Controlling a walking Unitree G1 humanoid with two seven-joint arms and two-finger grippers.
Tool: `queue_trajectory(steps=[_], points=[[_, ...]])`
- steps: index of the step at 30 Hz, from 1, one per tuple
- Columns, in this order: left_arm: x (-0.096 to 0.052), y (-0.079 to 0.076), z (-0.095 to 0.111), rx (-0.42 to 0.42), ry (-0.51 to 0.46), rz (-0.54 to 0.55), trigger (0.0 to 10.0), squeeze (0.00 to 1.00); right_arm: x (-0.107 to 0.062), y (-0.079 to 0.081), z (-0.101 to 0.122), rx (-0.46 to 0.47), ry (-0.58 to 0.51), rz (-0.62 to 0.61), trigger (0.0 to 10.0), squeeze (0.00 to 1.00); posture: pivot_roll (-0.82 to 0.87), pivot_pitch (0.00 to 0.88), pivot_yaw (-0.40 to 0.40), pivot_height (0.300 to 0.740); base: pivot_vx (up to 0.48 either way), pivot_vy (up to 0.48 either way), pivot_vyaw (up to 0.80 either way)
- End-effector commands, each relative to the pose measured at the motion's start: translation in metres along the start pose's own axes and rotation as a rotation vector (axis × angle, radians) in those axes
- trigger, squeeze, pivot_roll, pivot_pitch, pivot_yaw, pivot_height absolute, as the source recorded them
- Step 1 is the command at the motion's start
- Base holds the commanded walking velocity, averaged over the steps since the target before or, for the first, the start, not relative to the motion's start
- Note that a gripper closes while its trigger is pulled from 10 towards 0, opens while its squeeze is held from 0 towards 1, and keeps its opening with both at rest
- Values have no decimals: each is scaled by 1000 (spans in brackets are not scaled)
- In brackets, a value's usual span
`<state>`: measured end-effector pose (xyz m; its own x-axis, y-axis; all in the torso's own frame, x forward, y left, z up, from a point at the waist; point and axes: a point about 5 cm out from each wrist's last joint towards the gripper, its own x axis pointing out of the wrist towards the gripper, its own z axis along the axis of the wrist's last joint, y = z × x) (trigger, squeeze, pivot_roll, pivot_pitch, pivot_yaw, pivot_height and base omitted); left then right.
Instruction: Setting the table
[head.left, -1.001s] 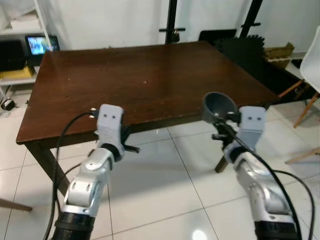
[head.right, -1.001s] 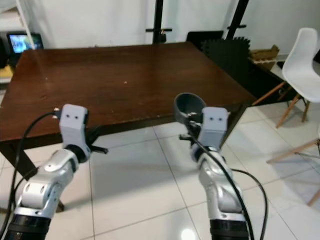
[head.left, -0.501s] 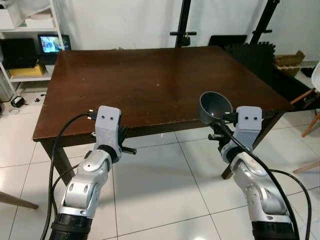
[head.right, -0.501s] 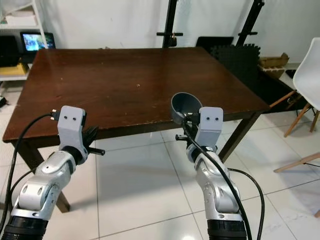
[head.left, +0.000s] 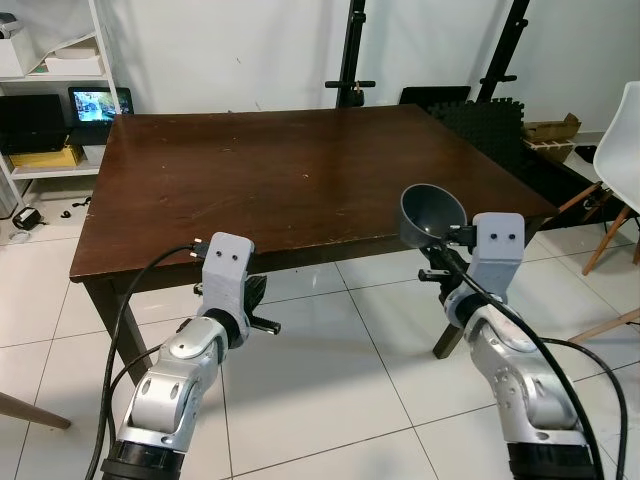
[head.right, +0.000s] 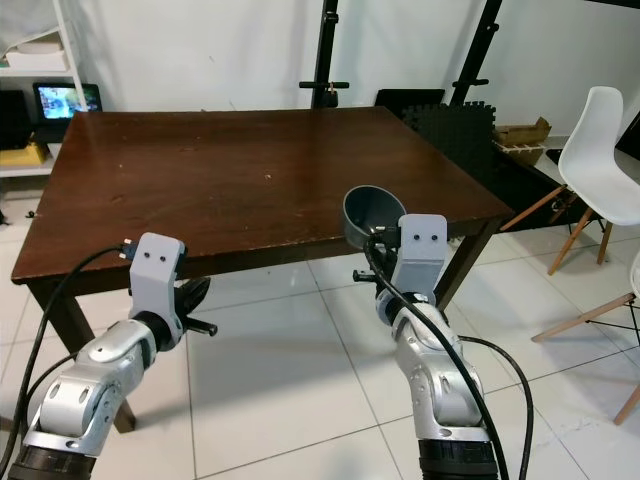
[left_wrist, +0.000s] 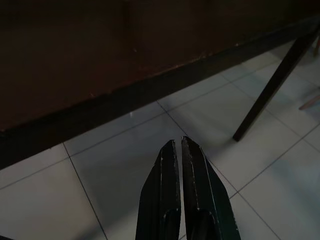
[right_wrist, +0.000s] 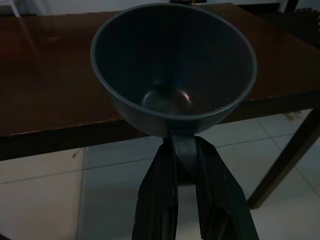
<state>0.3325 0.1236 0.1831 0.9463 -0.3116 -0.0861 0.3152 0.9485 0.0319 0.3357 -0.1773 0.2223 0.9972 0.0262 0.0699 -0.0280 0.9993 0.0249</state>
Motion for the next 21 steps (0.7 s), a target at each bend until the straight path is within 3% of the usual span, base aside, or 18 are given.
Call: queue_trajectory(steps=[1, 10, 21], points=[[-2, -1, -11, -3, 39, -8, 10000, 0, -2, -3, -3, -19, 23, -7, 10000, 0, -25, 133, 12, 740, 0, 0, 0], [0, -11, -31, 17, 107, -74, 10000, 0, -15, -5, -13, -40, 60, -47, 10000, 0, -72, 185, 72, 740, 0, 0, 0], [5, -14, -36, 23, 124, -102, 10000, 0, -29, -10, -28, -26, 106, -90, 10000, 0, -73, 205, 108, 740, 0, 0, 0]])
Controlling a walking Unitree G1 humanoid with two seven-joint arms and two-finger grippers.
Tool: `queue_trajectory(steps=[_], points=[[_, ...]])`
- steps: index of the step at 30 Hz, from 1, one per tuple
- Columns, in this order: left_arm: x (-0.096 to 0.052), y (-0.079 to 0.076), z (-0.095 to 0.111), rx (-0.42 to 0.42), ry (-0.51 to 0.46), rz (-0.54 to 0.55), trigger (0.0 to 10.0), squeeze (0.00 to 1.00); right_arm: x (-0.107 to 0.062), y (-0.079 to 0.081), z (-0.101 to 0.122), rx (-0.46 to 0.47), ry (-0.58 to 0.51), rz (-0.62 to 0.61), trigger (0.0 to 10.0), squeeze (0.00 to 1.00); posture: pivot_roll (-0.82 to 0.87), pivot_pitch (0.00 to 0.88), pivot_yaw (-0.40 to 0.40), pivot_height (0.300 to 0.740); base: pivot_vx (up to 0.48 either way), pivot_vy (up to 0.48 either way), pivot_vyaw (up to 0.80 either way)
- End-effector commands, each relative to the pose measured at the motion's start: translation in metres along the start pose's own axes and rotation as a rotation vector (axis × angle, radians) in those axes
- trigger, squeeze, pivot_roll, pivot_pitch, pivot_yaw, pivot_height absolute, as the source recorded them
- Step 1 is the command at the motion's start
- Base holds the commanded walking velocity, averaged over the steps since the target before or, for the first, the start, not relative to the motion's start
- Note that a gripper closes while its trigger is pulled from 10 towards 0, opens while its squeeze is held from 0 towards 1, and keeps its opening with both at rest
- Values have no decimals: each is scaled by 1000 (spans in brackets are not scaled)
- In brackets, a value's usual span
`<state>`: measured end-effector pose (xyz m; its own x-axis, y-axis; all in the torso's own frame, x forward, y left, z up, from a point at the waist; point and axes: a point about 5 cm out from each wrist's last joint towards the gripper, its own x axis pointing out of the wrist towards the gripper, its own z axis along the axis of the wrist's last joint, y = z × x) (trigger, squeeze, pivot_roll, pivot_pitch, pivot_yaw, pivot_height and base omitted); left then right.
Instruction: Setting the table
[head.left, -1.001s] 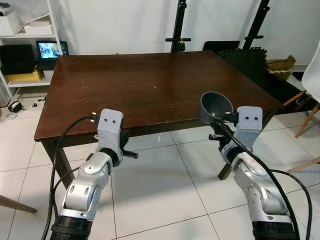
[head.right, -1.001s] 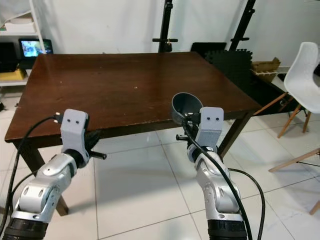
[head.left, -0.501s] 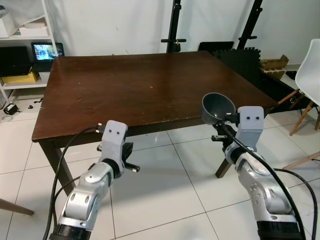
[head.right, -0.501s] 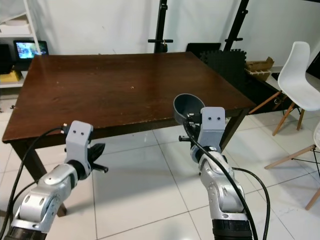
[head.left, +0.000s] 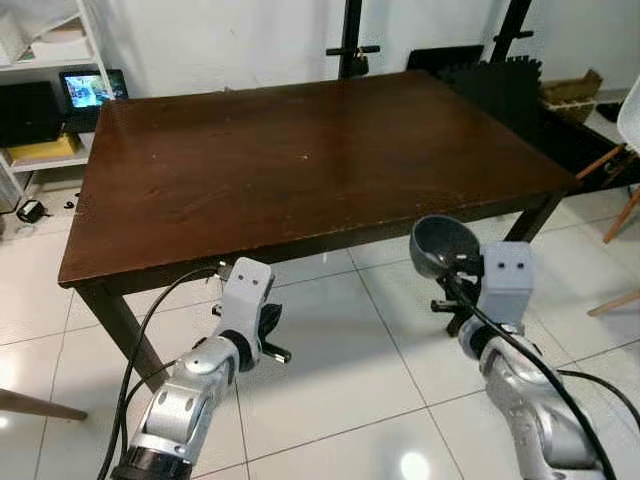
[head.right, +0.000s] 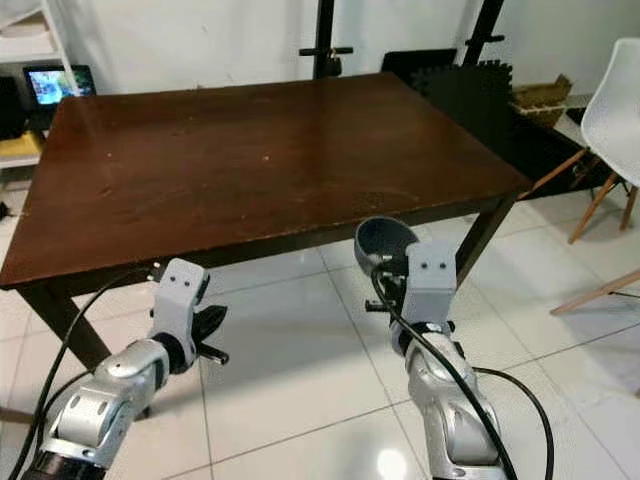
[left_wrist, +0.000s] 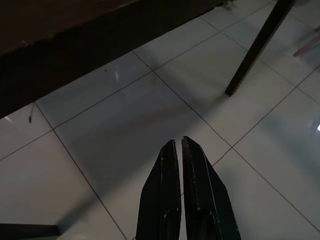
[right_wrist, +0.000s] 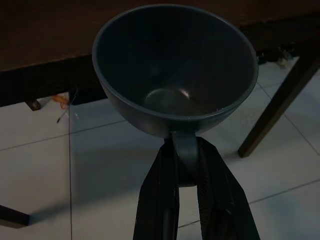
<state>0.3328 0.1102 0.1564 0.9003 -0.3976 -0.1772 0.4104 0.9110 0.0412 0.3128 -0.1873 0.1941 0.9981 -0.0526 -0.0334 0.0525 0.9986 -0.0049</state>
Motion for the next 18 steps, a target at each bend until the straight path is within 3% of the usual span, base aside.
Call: queue_trajectory(steps=[1, 6, 10, 18], points=[[-2, -1, -12, -1, 39, -2, 10000, 0, -4, 0, -2, 6, 5, -11, 10000, 0, -71, 206, 109, 740, 0, 0, 0], [-6, -1, -16, -6, 45, 4, 10000, 0, -3, 3, -3, -14, 6, -6, 10000, 0, -66, 208, 106, 740, 0, 0, 0], [-16, 8, -24, -48, 28, 93, 10000, 0, -3, 8, -3, -50, -4, 8, 10000, 0, -65, 208, 91, 740, 0, 0, 0], [-22, 8, -29, -44, 36, 118, 10000, 0, 6, 6, 1, 17, 1, -17, 10000, 0, -45, 194, 63, 740, 0, 0, 791]])
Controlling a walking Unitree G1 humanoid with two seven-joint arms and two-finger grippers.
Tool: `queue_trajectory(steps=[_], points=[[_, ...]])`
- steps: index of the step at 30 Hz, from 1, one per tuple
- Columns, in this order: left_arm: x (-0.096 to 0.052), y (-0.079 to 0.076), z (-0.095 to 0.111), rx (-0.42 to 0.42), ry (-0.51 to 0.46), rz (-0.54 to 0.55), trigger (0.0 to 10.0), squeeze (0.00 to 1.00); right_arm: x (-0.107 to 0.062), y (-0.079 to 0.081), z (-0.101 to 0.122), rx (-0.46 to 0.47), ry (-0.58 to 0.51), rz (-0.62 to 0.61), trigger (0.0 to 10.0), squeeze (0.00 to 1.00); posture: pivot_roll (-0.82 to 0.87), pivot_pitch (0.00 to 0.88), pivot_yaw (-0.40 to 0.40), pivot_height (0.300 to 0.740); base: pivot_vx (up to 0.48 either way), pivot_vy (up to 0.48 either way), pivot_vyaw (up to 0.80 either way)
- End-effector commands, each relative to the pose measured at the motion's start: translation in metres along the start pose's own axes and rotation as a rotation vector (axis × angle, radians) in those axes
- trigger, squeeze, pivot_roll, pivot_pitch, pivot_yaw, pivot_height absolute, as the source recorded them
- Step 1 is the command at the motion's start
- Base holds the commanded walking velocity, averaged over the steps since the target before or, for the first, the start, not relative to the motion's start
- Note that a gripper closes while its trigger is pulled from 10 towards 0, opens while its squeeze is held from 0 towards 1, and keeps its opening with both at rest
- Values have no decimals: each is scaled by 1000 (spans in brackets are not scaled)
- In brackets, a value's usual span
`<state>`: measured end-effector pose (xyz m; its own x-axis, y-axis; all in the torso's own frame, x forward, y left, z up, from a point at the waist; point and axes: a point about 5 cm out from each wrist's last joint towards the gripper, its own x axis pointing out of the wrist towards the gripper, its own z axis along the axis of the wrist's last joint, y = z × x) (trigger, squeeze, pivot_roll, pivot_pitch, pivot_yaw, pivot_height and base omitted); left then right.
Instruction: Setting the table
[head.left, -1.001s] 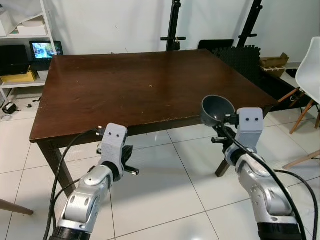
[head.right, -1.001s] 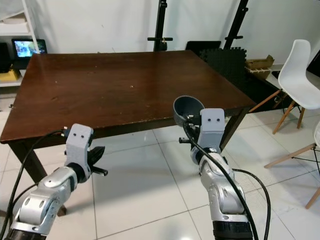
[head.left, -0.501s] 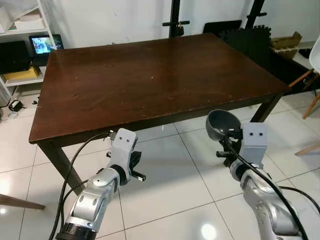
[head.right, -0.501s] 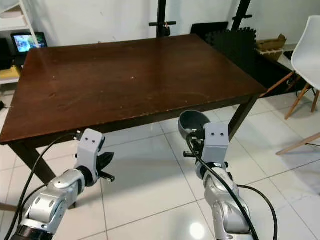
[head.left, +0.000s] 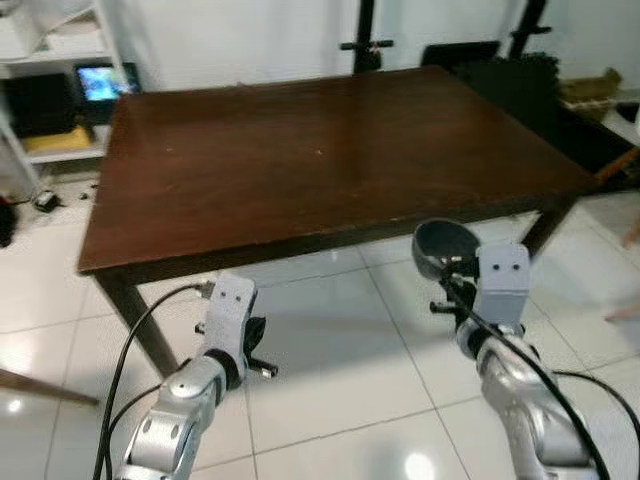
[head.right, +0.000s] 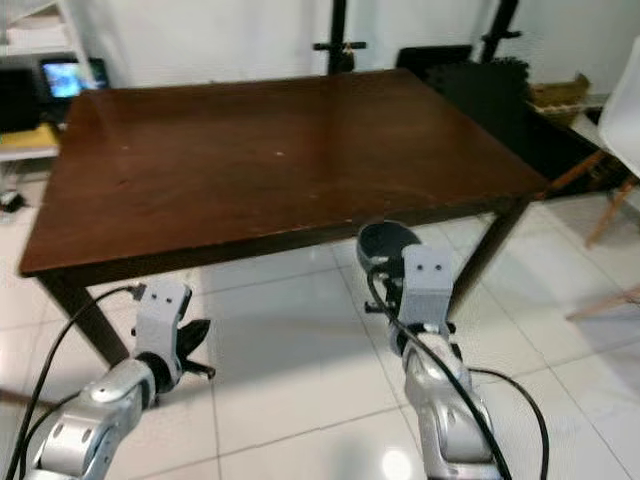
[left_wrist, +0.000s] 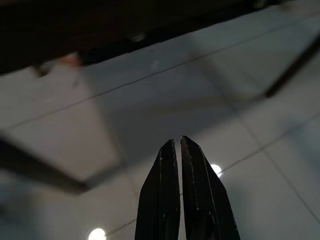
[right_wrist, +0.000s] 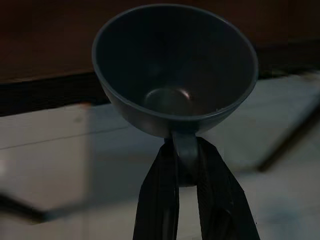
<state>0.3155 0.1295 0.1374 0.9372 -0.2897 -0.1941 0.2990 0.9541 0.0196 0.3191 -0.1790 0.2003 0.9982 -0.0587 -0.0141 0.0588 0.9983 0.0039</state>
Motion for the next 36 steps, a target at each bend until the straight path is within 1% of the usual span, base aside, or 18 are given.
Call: queue_trajectory(steps=[1, 5, 15, 36], points=[[-2, -1, -6, 1, 16, 5, 10000, 0, 0, -3, -5, 10, 18, -10, 10000, 0, -44, 194, 62, 740, 0, 0, 781], [-2, -1, -6, 2, 18, 9, 10000, 0, 1, -2, -5, 30, 19, -12, 10000, 0, -43, 194, 61, 740, 0, 0, 781], [-3, -1, -6, 6, 23, 19, 10000, 0, 4, 0, -2, 33, 9, -4, 10000, 0, -40, 200, 61, 740, 0, 0, 781], [-2, 0, -8, 12, 36, 26, 10000, 0, 5, 2, 0, 41, 2, 9, 10000, 0, -39, 206, 62, 740, 0, 0, 781]])
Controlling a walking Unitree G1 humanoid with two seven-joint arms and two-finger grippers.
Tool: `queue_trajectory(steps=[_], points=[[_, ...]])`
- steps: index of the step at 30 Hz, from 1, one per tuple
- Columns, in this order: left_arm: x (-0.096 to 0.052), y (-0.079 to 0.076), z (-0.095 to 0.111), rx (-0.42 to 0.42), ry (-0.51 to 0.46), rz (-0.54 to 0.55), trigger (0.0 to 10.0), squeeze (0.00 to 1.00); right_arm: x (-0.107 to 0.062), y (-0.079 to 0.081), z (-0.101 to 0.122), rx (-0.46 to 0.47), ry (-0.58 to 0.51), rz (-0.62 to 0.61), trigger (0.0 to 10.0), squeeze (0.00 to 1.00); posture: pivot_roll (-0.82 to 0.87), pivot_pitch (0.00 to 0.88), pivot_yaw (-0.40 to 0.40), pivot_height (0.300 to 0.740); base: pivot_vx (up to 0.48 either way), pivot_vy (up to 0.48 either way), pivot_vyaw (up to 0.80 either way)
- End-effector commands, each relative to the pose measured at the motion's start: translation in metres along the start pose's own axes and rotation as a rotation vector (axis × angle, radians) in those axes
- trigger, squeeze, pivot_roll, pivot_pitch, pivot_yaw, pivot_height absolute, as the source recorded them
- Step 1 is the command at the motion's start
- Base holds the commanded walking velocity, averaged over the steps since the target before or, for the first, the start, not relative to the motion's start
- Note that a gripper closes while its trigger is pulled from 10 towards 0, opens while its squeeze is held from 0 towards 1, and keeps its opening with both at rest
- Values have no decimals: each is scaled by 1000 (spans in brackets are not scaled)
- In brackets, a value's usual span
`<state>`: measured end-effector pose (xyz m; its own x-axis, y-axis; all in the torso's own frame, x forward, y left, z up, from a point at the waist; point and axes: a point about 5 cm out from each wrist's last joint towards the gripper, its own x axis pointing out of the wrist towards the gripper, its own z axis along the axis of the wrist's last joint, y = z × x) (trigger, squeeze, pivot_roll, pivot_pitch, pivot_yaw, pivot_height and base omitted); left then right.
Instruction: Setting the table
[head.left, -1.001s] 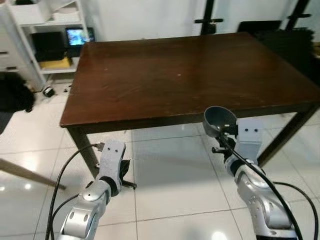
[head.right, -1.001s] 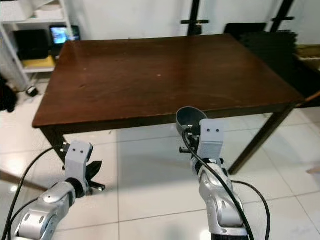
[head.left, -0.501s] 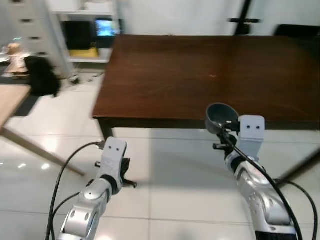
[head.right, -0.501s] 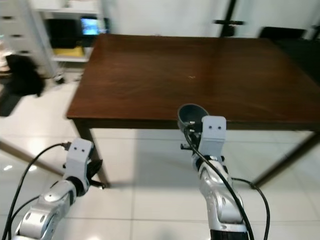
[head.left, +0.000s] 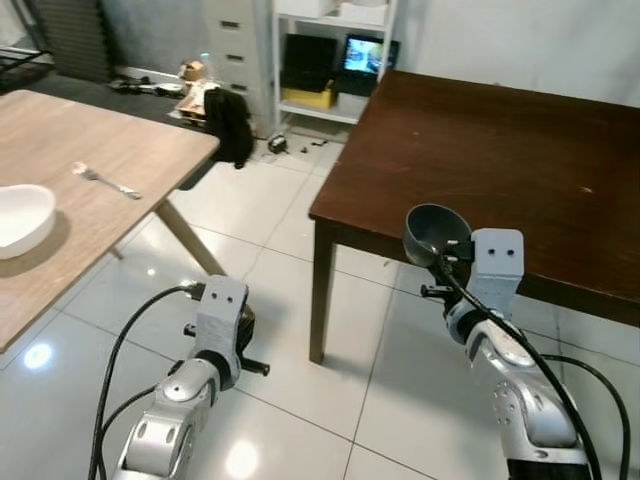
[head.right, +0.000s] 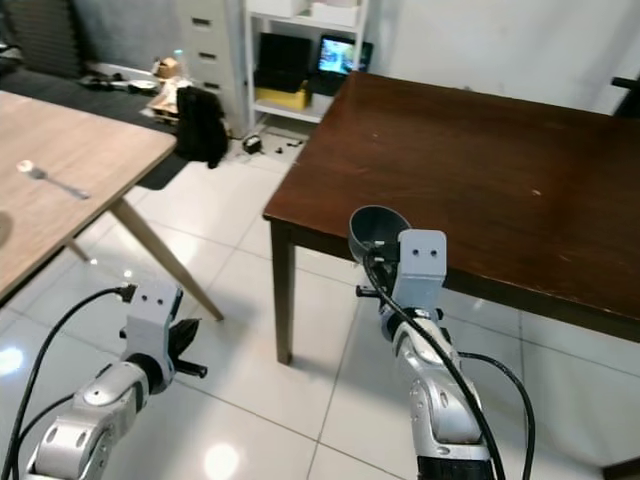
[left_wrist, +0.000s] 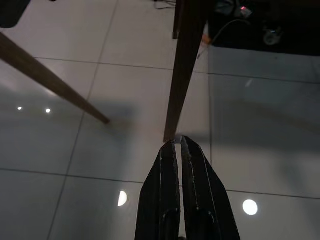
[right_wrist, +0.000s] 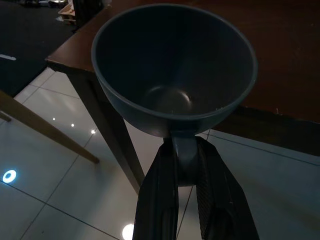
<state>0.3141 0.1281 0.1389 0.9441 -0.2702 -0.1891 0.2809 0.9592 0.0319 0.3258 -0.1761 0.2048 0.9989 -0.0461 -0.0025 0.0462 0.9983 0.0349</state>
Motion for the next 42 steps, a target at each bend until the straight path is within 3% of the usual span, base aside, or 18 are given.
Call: queue_trajectory(steps=[1, 42], points=[[-1, 1, -9, 4, 41, 7, 10000, 0, -2, -2, -4, 10, 13, -4, 10000, 0, -39, 206, 62, 740, 0, 0, 781], [0, 3, -9, 1, 44, 23, 10000, 0, -1, -2, -5, 14, 14, 0, 10000, 0, -36, 192, 60, 740, 0, 0, 781]])
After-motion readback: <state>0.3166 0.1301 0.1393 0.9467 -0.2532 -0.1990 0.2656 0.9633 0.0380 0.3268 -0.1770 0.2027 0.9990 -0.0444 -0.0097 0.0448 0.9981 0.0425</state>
